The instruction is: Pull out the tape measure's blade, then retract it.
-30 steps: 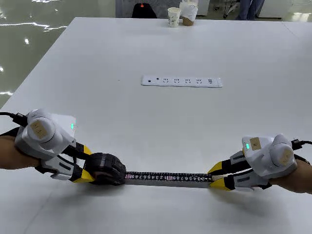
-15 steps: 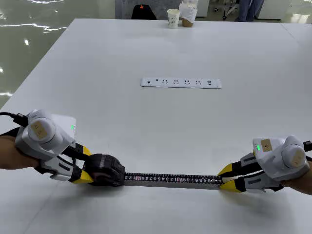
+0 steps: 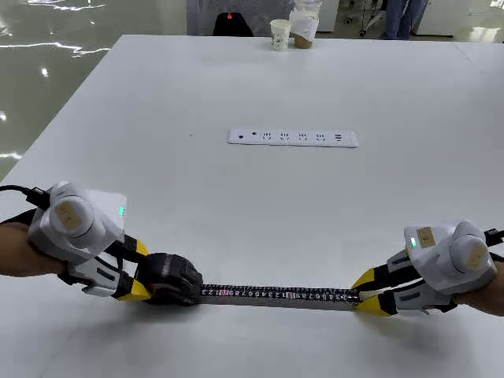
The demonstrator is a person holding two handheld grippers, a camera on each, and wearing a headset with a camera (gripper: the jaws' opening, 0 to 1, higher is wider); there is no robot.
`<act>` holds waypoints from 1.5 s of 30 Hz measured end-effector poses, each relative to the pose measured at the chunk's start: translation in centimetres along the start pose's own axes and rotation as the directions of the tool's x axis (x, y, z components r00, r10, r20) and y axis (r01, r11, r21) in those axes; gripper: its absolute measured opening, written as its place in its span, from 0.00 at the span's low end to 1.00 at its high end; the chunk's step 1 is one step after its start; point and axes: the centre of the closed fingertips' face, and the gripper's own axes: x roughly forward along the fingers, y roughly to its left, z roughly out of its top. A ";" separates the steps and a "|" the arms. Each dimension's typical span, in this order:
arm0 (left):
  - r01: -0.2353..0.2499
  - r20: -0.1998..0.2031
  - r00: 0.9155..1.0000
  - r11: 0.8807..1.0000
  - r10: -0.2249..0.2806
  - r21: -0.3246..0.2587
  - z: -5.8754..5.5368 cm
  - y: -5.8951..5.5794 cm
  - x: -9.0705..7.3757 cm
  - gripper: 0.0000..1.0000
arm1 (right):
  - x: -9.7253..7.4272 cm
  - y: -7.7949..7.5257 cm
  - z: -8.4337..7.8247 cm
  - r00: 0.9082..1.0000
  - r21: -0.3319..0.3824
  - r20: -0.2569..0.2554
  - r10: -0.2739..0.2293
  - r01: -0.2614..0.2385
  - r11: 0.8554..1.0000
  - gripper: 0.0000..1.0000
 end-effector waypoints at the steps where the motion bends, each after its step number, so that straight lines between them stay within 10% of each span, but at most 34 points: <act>1: 0.000 -0.001 1.000 1.000 0.000 0.001 0.0 0.0 0.0 0.24 | 0.0 0.0 0.0 1.000 -0.003 -0.004 0.002 -0.002 1.000 0.10; 45: -0.022 0.002 1.000 0.998 0.022 -0.056 -0.7 -1.1 -1.1 0.45 | -1.4 0.4 -0.1 0.997 0.014 -0.059 -0.055 0.056 0.998 0.26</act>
